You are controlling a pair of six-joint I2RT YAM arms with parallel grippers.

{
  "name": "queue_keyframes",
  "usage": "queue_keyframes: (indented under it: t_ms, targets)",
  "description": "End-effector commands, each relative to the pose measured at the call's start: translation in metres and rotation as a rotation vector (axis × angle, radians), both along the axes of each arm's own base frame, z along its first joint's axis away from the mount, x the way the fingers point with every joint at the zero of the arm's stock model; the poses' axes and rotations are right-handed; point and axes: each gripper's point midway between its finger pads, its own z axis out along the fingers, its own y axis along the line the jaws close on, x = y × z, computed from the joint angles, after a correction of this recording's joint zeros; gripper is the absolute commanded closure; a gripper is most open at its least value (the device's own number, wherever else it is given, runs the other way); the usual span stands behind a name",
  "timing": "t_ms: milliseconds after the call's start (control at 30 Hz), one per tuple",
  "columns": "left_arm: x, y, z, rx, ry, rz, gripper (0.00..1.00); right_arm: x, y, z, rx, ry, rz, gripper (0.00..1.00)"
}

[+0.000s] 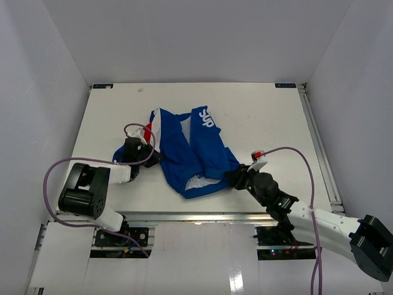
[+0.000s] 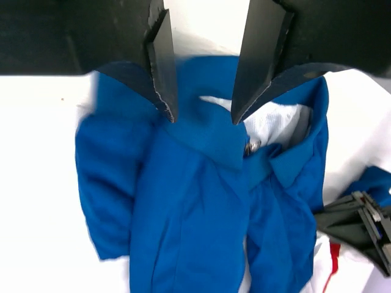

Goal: Zip up the jacket

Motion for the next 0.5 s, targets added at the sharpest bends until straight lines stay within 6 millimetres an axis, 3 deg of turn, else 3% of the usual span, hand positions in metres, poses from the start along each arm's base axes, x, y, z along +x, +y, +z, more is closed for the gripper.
queue_keyframes:
  t_ms: [0, 100, 200, 367, 400, 467]
  targets:
    - [0.014, 0.043, 0.027, 0.189, -0.062, 0.161, 0.8, 0.015, -0.021, 0.015, -0.045, -0.041, -0.132, 0.44]
    - [0.01, 0.066, 0.031, 0.289, -0.052, 0.238, 0.4, 0.02, -0.018, 0.035, -0.043, -0.077, -0.137, 0.4]
    - [0.01, 0.059, 0.048, 0.27, -0.079, 0.2, 0.35, 0.022, -0.008, 0.044, -0.066, -0.09, -0.093, 0.41]
    - [-0.003, 0.0, 0.086, 0.154, -0.173, -0.05, 0.33, 0.029, 0.027, 0.058, -0.098, -0.119, 0.028, 0.42]
    - [-0.007, -0.012, 0.091, 0.144, -0.182, -0.088, 0.33, 0.03, 0.03, 0.053, -0.114, -0.107, 0.037, 0.42]
    - [-0.022, -0.05, 0.094, 0.141, -0.194, -0.203, 0.31, 0.037, 0.041, 0.055, -0.145, -0.116, 0.053, 0.43]
